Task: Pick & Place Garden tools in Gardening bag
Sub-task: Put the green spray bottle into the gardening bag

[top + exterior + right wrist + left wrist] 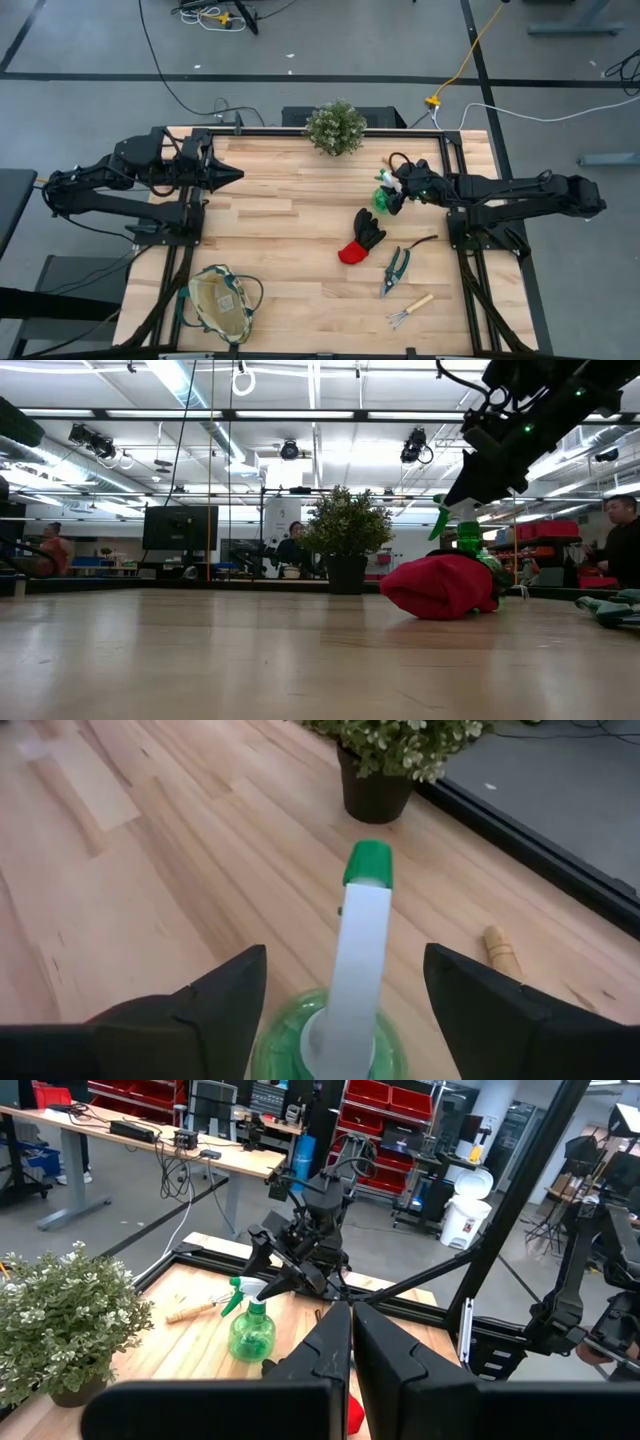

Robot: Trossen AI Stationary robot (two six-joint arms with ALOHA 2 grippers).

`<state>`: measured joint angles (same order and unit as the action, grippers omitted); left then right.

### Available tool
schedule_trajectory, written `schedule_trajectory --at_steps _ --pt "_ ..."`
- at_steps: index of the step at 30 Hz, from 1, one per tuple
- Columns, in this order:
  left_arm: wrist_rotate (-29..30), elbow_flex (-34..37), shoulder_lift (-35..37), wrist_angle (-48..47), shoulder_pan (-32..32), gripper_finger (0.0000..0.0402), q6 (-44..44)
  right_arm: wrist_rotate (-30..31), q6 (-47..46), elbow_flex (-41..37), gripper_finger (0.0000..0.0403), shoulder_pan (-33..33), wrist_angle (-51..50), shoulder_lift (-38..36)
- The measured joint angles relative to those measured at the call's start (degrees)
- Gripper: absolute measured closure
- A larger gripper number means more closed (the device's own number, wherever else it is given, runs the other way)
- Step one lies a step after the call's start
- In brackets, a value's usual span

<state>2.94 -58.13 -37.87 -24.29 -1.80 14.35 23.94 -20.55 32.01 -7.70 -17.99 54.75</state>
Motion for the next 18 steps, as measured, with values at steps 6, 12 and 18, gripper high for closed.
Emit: schedule_trajectory --at_steps 6,12,18 --pt "0.0 0.0 0.0 0.0 0.0 0.0383 0.0 0.0 0.0 0.0 0.0172 0.0 0.0 -0.2" --pt "0.0 0.0 0.0 0.0 0.0 0.0383 0.0 -0.5 0.0 0.0 0.0217 0.0 0.0 -0.2" --pt "0.0 0.0 0.0 0.0 0.0 0.0383 0.0 -0.5 0.1 0.0 0.0265 -0.1 0.0 -0.2"
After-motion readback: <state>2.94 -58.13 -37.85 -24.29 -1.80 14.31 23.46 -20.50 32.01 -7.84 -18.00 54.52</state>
